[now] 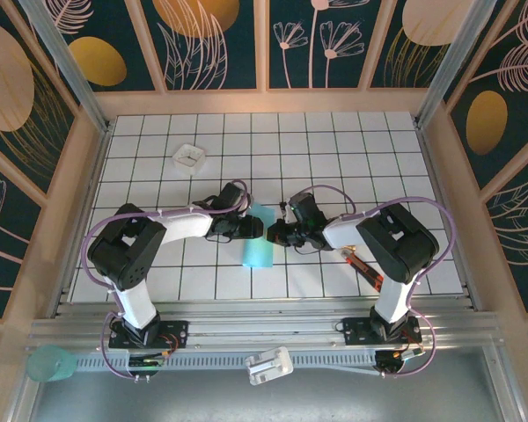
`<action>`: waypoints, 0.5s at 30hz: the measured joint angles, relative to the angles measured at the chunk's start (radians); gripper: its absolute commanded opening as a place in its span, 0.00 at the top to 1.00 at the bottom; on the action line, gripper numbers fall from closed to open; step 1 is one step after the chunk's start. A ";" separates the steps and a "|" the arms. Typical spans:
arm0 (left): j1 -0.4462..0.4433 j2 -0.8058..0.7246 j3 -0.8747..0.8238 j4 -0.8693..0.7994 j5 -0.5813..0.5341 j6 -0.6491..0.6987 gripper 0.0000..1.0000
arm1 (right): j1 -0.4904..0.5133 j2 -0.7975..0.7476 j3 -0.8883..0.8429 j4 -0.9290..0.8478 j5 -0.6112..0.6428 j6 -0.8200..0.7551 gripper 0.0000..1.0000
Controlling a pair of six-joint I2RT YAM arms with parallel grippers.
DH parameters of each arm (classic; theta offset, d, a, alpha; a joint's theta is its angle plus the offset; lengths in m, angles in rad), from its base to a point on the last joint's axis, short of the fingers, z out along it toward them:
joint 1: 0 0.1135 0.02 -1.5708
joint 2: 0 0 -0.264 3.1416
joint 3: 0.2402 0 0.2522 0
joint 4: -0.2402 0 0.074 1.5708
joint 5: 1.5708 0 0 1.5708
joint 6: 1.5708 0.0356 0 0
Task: Fold a paper plane with a square sheet of paper (pick it up from the middle)
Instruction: Hold the square sheet of paper at the center of the table.
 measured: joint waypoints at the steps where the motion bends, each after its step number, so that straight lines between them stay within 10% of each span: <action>1: 0.000 0.000 0.000 0.000 0.000 0.000 0.53 | 0.001 -0.001 0.000 0.000 0.004 0.006 1.00; 15: -0.019 -0.026 0.019 -0.043 -0.056 -0.004 0.36 | 0.003 -0.001 -0.004 -0.001 0.014 0.027 1.00</action>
